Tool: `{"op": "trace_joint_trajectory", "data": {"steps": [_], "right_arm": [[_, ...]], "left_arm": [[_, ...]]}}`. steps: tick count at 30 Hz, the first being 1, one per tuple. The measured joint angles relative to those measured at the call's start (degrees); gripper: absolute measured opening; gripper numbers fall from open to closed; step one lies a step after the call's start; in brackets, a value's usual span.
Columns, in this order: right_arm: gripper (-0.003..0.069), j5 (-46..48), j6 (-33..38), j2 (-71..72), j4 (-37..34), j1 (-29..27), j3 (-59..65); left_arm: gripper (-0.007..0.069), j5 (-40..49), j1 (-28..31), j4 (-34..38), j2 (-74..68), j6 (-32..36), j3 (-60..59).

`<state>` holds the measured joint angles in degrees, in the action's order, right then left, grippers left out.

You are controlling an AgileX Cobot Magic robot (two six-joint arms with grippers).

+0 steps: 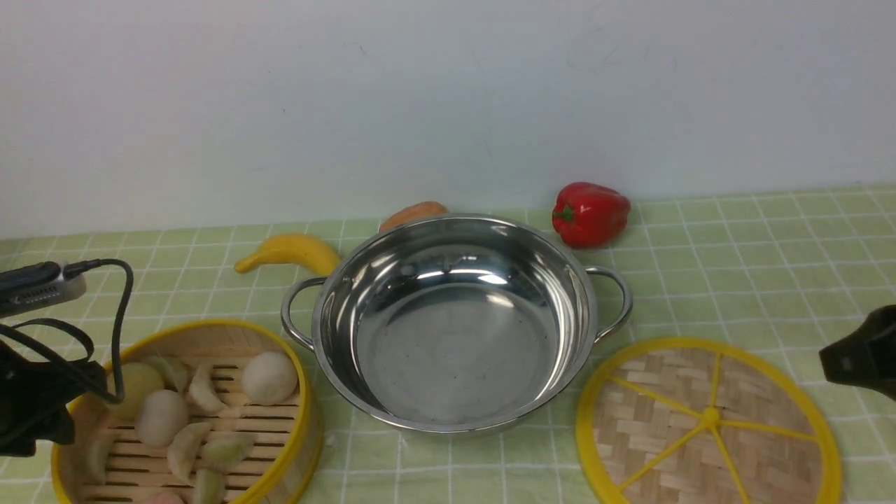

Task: Place the steamer in the pot on the green tablecloth, and put the lid on the steamer.
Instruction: 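Grasp the rim of the steamer basket holding the buns with the left gripper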

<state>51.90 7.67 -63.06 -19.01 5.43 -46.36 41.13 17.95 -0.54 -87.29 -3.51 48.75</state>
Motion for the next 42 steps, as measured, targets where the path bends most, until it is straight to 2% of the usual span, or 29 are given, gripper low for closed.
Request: {"op": "trace_joint_trajectory", "data": {"steps": [13,15,19,21,25,31,38,42], "right_arm": [[0.0242,0.3,1.0,0.0,-0.3,0.0,0.0],[0.0242,0.3,1.0,0.0,-0.3,0.0,0.0],[0.0242,0.5,1.2,0.0,-0.6,0.0,0.0],[0.0242,0.5,1.2,0.0,-0.7,0.0,0.0],[0.0242,0.7,1.4,0.0,-0.7,0.0,0.0],[0.0242,1.1,1.4,0.0,-0.8,0.0,0.0],[0.0242,2.0,1.4,0.0,-0.8,0.0,0.0],[0.0242,2.2,1.4,0.0,-0.8,0.0,0.0]], "left_arm": [[0.0238,-10.0,0.0,-1.0,-10.5,0.1,0.5],[0.0214,-10.2,0.2,-1.2,-11.7,0.0,0.7],[0.0087,-10.2,0.2,-1.1,-12.0,0.4,0.8],[0.0052,-10.2,0.2,-1.2,-12.0,1.3,0.8],[0.0036,-9.7,0.2,-1.0,-12.0,1.3,0.9],[0.0033,-4.9,1.9,-0.4,-12.3,1.3,2.8],[0.0032,6.6,7.0,-2.3,-8.5,3.8,9.1],[0.0032,11.4,6.7,-1.2,-5.2,5.7,13.5]]}}
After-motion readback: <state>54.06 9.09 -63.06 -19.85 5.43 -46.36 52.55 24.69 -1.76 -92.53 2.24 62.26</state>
